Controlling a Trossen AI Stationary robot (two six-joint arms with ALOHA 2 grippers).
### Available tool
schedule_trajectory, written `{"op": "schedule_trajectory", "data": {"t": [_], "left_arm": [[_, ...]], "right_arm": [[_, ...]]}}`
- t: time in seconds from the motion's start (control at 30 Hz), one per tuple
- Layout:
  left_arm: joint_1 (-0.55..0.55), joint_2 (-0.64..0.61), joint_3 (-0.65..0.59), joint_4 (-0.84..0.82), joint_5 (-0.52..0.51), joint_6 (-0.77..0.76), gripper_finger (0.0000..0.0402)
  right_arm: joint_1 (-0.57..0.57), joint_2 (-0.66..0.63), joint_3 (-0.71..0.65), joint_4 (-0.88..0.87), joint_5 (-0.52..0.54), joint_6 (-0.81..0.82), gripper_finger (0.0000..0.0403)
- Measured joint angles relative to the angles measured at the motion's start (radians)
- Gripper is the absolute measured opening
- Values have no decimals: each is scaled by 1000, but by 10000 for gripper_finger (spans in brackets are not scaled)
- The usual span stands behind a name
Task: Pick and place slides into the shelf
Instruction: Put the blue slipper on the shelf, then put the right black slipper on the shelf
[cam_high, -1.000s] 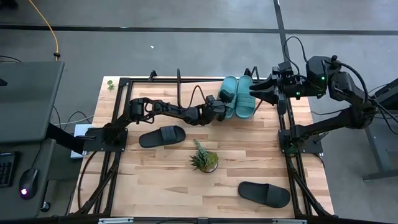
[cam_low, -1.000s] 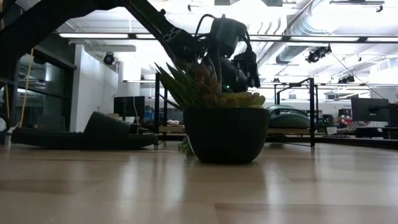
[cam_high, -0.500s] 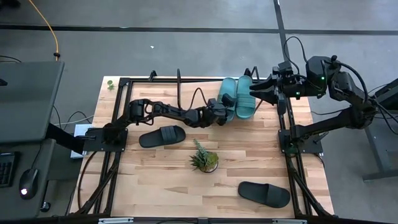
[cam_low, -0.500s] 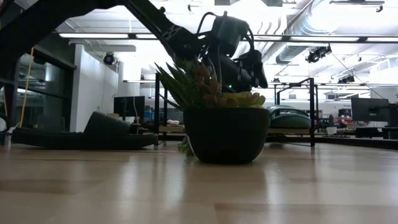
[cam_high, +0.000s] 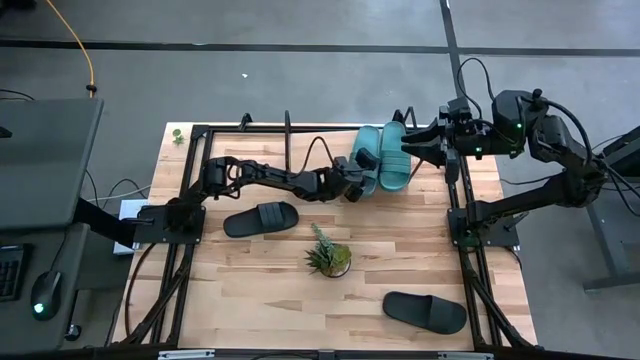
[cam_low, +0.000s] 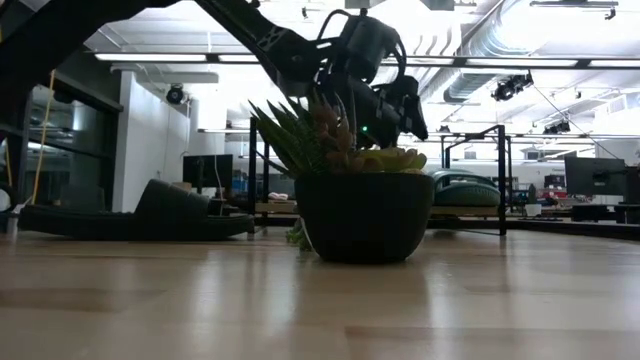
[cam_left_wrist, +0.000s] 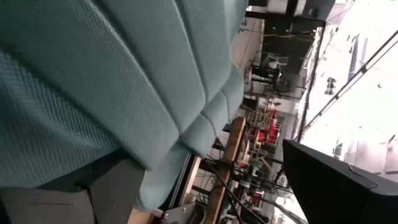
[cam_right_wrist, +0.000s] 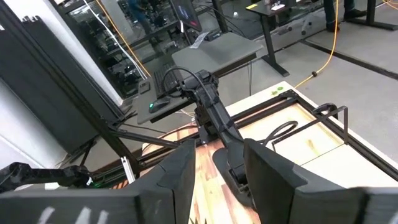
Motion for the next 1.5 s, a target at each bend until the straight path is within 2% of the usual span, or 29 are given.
{"op": "schedule_trajectory", "data": {"t": [0.3,0.5,0.8,1.13,1.5], "left_arm": [[-1,2,0,1,39,-8,349],[-16,-7,0,-4,58,6,322],[-26,-52,-1,-6,103,157,288],[-27,-170,-1,-10,162,373,287],[-35,-320,0,-121,241,589,284]], "right_arm": [[0,0,0,-1,0,-10,128],[0,0,0,-5,0,-10,128],[0,0,0,-45,0,0,128],[0,0,0,-45,0,1,128],[0,0,0,-53,-37,3,128]]}}
